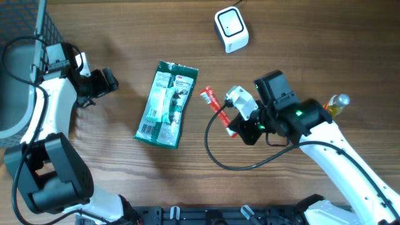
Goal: Scan the item barcode
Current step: 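Lift the red tube box up to the white scanner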
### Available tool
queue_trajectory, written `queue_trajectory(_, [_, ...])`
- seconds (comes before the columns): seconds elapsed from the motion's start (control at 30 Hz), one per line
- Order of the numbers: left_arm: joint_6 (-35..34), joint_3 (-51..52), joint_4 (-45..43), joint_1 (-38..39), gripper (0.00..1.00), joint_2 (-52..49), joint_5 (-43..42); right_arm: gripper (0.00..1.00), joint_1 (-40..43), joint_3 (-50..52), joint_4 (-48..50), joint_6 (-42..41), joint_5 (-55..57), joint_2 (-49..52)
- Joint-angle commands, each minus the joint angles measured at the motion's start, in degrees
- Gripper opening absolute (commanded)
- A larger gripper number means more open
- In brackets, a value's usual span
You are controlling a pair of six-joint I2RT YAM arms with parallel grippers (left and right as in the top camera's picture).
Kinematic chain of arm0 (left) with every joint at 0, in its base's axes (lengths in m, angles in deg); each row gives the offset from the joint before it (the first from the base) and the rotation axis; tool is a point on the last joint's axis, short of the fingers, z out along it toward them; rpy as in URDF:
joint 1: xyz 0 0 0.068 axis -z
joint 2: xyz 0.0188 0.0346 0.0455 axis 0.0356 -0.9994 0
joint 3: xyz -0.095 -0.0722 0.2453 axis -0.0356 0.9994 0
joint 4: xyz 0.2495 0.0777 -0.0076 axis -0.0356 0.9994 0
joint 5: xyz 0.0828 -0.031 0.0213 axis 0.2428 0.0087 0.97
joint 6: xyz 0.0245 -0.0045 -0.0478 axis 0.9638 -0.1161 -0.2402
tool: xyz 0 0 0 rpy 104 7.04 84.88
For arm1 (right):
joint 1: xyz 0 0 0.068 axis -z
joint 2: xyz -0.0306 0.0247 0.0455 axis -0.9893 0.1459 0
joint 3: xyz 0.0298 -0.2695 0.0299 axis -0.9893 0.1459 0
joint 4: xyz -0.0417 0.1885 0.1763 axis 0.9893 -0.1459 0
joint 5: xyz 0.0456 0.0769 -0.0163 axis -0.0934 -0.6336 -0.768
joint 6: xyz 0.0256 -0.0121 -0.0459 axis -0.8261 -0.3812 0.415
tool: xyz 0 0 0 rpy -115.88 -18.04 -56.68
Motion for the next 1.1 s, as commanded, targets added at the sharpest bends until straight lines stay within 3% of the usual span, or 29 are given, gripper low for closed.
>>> queue_trajectory(0.0, [0.5,0.4,0.0,-0.5,1.00,-0.4,-0.5,0.04,0.1,-10.3,-4.0,-2.2,13.2,0.2])
queue_trajectory(0.23, [0.5,0.4,0.0,-0.5,1.00,-0.4,-0.5,0.04,0.1,-25.0,-6.1,2.9,34.9,8.0])
queue_trajectory(0.6, [0.5,0.4,0.0,-0.5,1.00,-0.4,-0.5,0.04,0.1,-25.0,18.7,26.4,64.8,29.7])
queue_trajectory(0.77, [0.5,0.4,0.0,-0.5,1.00,-0.4,-0.5,0.04,0.1,-25.0,32.6,31.1,75.4,39.3])
queue_trajectory(0.93, [0.5,0.4,0.0,-0.5,1.00,-0.4,-0.5,0.04,0.1,-25.0,43.5,31.6,77.0,45.4])
queue_trajectory(1.07, [0.5,0.4,0.0,-0.5,1.00,-0.4,-0.5,0.04,0.1,-25.0,44.7,30.4,77.0,48.3])
